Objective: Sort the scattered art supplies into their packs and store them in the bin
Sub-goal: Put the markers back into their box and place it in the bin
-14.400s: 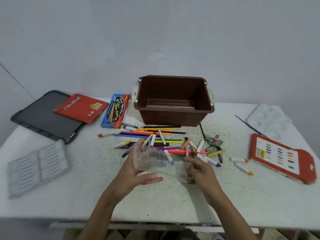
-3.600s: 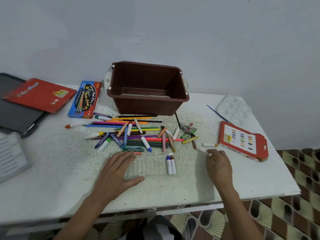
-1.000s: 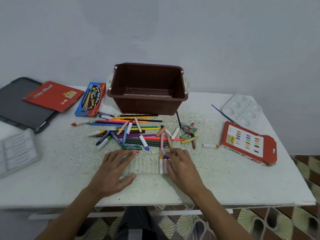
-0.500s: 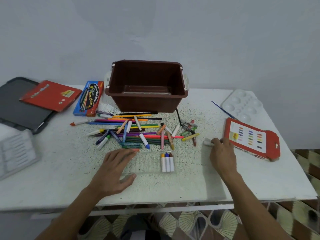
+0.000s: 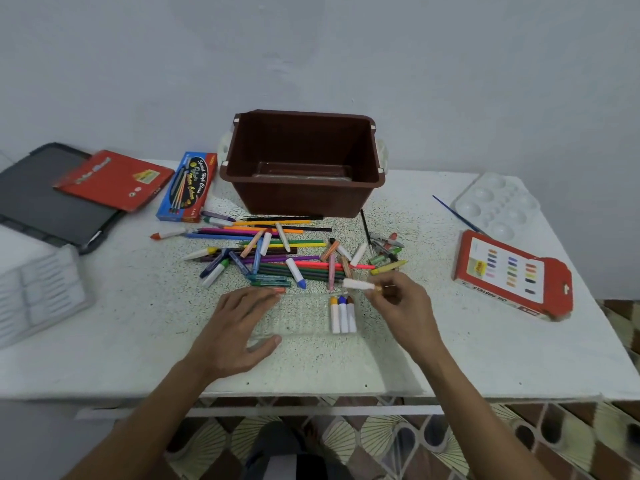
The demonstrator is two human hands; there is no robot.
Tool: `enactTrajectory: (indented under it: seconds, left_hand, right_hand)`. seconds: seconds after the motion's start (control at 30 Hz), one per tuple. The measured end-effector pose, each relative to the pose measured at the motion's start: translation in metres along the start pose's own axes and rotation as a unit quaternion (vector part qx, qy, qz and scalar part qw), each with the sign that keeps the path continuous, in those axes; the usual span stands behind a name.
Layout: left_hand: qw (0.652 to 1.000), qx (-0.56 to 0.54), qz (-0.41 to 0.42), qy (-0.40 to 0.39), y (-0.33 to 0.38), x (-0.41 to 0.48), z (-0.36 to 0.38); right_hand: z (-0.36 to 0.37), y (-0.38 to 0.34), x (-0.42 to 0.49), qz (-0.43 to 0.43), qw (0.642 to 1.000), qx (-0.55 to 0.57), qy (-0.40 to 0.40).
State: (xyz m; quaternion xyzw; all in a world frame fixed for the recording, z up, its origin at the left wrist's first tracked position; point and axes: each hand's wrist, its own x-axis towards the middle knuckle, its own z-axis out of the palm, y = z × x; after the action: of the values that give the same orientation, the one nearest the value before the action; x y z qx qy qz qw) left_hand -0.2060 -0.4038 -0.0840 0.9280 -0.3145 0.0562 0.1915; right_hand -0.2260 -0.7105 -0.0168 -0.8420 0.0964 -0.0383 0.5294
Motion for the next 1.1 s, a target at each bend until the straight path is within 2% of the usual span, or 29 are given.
enactTrajectory:
  seconds: [0.13, 0.37, 0.53, 0.77, 1.1]
  left_hand:
    - [1.0, -0.004, -0.001, 0.003, 0.001, 0.001, 0.0]
    - [1.0, -0.002, 0.003, 0.014, -0.001, 0.0, 0.004]
    - [1.0, 0.006, 0.012, 0.023, -0.001, 0.001, 0.003]
    - [0.999, 0.006, 0.013, 0.031, -0.002, 0.0, 0.005]
    - [1.0, 0.015, 0.012, 0.021, -0.004, 0.0, 0.007]
  right_hand:
    - [0.013, -0.004, 0.0, 0.004, 0.999, 0.023, -0.039]
    - [0.024, -0.011, 0.001, -0.027, 0.994, -0.039, -0.101]
    - [0.035, -0.022, 0.008, -0.076, 0.979, -0.135, -0.136]
    - [0.059, -0.017, 0.007, -0.147, 0.958, -0.22, -0.113]
    - [0.074, 0.0, -0.004, -0.218, 0.933, -0.282, -0.056]
